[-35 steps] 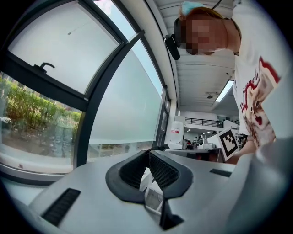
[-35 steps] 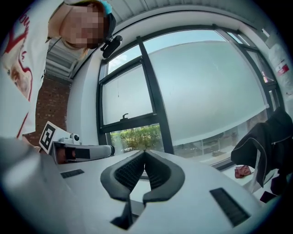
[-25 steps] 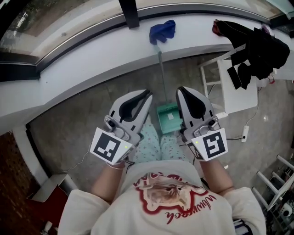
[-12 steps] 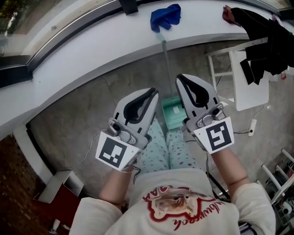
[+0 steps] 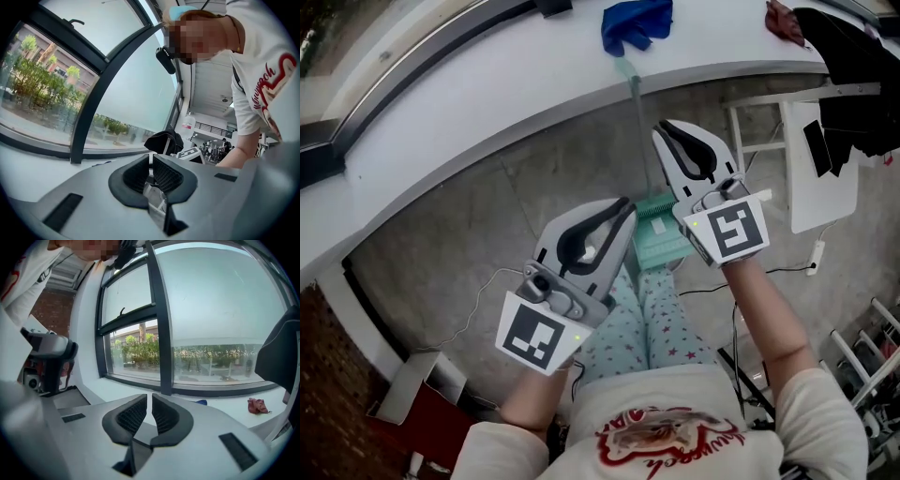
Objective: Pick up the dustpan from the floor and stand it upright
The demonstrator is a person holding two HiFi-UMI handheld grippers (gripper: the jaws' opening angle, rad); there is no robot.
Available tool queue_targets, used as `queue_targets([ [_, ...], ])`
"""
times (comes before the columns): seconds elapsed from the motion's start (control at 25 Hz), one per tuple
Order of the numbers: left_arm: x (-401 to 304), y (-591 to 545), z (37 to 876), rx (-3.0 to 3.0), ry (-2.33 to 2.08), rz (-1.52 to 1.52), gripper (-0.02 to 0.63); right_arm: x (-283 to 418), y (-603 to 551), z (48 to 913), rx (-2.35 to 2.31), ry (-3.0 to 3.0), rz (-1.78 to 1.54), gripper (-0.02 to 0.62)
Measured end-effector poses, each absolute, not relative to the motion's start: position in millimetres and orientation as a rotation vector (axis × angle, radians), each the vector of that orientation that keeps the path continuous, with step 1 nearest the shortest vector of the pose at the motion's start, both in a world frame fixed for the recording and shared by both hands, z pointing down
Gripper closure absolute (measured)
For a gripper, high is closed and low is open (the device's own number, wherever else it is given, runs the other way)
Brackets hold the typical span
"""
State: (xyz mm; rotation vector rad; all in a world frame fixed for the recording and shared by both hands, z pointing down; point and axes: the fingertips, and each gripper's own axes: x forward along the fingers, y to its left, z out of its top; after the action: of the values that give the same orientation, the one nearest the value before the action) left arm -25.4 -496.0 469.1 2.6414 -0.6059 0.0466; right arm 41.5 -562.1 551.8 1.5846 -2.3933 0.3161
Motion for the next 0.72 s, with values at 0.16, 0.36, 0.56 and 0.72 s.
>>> queue_targets([
  [0.16, -24, -499, 480, 2.636, -0.599, 0.045, 0.566, 49, -574, 591, 1.574, -2.329, 0.345, 0.487],
  [0.36, -30, -500, 491, 2.62, -0.613, 0.048, 0.566, 53, -587, 656, 1.533, -2.252, 0.44, 0.472],
  [0.56, -34, -495, 503, 2.609, -0.611, 0.059, 0.566, 58, -597, 717, 1.514, -2.166, 0.556, 0.431],
  [0.72, -39, -488, 511, 2.591, -0.61, 0.067, 0.566, 64, -608, 753, 1.533, -2.098, 0.637, 0.414],
])
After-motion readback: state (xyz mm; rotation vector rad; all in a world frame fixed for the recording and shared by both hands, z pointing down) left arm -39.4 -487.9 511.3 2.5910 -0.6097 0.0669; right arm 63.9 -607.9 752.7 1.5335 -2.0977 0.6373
